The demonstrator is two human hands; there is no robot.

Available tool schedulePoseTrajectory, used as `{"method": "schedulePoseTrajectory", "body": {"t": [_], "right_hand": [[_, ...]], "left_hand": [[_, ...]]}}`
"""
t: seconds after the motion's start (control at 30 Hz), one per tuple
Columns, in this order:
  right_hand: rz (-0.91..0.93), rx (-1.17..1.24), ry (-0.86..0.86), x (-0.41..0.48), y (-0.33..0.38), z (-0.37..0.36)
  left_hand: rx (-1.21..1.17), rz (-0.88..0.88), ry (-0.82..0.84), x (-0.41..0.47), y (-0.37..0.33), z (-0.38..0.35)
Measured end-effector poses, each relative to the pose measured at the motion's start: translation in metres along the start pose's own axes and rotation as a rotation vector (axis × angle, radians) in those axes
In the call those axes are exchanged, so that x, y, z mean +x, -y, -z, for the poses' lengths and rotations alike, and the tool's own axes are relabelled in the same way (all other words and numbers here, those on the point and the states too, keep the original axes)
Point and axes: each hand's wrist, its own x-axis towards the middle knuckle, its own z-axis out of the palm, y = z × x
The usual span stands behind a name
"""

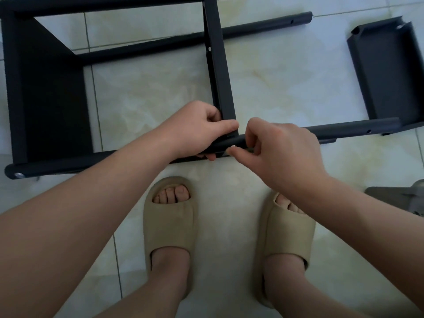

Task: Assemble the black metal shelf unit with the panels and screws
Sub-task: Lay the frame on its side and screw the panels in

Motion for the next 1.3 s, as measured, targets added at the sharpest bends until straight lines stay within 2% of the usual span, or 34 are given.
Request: {"method": "schedulePoseTrajectory", "body": {"t": [0.07,0.17,0.23,0.3,0.4,0.57,0.7,0.87,0.93,1.13,1.3], "right_hand": [[0.041,0.012,-0.020,0.003,0.000,0.000],[0.143,0.093,0.012,-0.011,-0.011,0.006],[0.153,0.129,0.068,-0.030,-0.026,0.012],[0.116,0.133,0.090,-0.051,-0.047,0.019],[0.026,0.110,0.057,-0.084,-0.082,0.037],[-0.226,0.107,-0.020,-0.137,-0.140,0.060],[-0.457,0.057,-0.057,-0.172,-0.186,0.069],[-0.714,0.074,-0.123,-0.201,-0.238,0.073],[-0.828,0.120,-0.125,-0.207,-0.257,0.067],[-1.084,0.220,0.068,-0.216,-0.303,0.033],[-1.120,0.209,0.122,-0.220,-0.322,0.016]], "left_hand": [[0.081,-0.038,-0.079,0.002,-0.001,0.000],[0.258,-0.108,-0.331,0.001,0.001,-0.008],[0.318,-0.238,-0.513,-0.007,-0.002,-0.017],[0.383,-0.411,-0.593,-0.014,-0.010,-0.027],[0.453,-0.637,-0.501,-0.024,-0.031,-0.052],[0.657,-0.886,-0.080,-0.031,-0.064,-0.118],[0.934,-1.056,0.162,-0.031,-0.075,-0.172],[1.000,-1.045,0.375,-0.025,-0.086,-0.235],[1.003,-1.049,0.410,-0.020,-0.094,-0.260],[1.131,-0.993,0.411,-0.006,-0.103,-0.294],[1.090,-1.028,0.341,-0.002,-0.096,-0.292]]}}
